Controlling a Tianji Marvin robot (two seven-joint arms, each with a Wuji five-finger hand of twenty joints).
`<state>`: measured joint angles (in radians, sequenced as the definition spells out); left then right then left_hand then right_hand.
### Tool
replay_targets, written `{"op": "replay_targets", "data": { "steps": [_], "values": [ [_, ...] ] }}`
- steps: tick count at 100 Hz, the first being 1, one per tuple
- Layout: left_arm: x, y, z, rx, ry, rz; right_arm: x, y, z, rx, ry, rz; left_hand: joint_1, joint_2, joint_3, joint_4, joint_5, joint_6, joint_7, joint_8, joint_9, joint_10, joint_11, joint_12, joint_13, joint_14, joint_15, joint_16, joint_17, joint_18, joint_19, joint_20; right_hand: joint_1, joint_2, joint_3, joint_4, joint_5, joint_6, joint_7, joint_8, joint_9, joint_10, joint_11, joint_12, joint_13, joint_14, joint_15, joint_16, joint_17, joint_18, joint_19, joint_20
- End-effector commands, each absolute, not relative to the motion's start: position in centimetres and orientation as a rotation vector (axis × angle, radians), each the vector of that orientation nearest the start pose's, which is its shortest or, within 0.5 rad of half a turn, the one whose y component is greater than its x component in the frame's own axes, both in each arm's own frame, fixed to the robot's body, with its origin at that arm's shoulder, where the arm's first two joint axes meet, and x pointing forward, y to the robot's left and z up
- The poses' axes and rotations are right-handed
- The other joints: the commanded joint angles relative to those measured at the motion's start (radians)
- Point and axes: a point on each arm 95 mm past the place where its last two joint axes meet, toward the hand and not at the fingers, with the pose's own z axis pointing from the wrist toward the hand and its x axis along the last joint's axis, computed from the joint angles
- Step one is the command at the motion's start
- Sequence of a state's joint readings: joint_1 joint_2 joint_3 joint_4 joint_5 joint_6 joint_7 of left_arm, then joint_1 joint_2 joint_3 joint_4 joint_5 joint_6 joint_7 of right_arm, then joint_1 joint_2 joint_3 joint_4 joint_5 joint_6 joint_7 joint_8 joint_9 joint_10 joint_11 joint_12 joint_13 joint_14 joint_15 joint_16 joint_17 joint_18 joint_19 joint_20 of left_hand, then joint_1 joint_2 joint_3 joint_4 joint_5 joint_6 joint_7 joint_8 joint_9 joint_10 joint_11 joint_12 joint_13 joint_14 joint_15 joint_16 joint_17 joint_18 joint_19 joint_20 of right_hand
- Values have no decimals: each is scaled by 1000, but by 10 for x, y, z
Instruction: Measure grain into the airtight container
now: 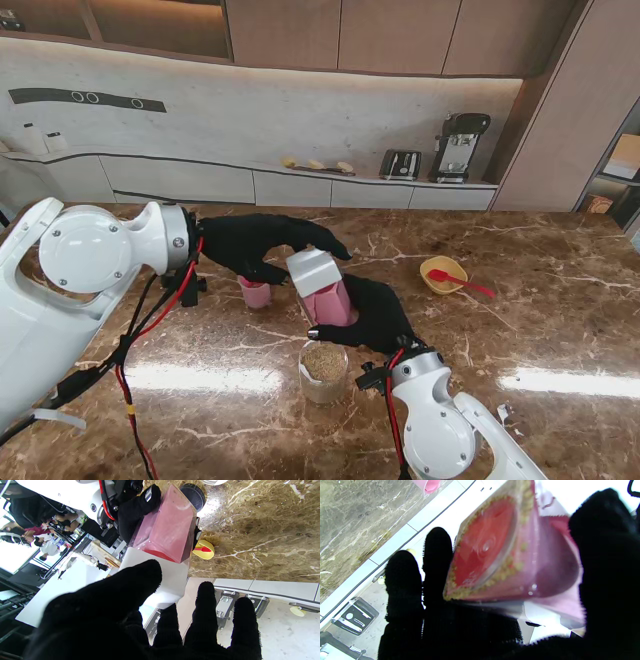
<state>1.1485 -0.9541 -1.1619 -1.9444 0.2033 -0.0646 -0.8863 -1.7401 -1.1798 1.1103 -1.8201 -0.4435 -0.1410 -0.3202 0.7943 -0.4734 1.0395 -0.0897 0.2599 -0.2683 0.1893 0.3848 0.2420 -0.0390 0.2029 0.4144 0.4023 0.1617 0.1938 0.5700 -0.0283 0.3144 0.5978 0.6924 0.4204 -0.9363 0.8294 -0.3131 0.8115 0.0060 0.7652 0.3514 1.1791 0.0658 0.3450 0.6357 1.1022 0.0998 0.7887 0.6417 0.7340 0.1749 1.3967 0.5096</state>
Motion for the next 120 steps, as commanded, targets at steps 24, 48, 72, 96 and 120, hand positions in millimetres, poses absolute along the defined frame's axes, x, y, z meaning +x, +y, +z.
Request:
{"op": "replay_targets", "data": {
  "steps": [24,48,72,96,120],
  "values": [
    [402,-77,-121,-1145,2242,-1833,328,83,-290,-1848,-1055,-2621,-59,0,-98,1,61,102,177,163,98,-44,87,108,99,-53,79,114,49,-16,57,61,195,232,299,32,122,-245,195,61,87,-130,122,46,31,-86,15,-1,-7,-31,37,23],
    [406,-86,-129,-1149,2186,-1893,328,82,-289,-1846,-1046,-2632,-110,-3,-246,-12,118,130,397,243,390,-52,222,204,296,-50,185,206,184,-34,303,116,197,232,298,32,122,-246,195,61,86,-131,121,45,32,-86,12,-2,-6,-31,36,26],
    [407,-99,-139,-1173,2170,-1881,329,82,-288,-1826,-1065,-2658,-237,-32,-468,-22,124,136,374,187,459,-18,246,203,383,-19,271,252,280,-33,491,92,198,232,297,32,121,-246,194,62,87,-131,121,45,34,-87,11,-3,-6,-31,35,28],
    [407,-110,-150,-1145,2112,-1894,330,81,-288,-1804,-1078,-2707,-154,-61,-424,-66,330,117,551,228,661,-4,364,251,541,-13,420,297,417,-7,642,84,200,229,296,33,122,-249,195,62,89,-132,122,45,38,-91,13,-2,-3,-32,34,29],
    [406,-116,-154,-1190,1914,-1987,329,79,-290,-1812,-1076,-2714,6,79,-583,-54,532,135,679,-28,902,27,417,256,741,26,602,286,592,17,840,23,201,229,296,33,123,-249,195,63,90,-132,123,45,39,-90,13,-2,-2,-31,33,30]
  ]
}}
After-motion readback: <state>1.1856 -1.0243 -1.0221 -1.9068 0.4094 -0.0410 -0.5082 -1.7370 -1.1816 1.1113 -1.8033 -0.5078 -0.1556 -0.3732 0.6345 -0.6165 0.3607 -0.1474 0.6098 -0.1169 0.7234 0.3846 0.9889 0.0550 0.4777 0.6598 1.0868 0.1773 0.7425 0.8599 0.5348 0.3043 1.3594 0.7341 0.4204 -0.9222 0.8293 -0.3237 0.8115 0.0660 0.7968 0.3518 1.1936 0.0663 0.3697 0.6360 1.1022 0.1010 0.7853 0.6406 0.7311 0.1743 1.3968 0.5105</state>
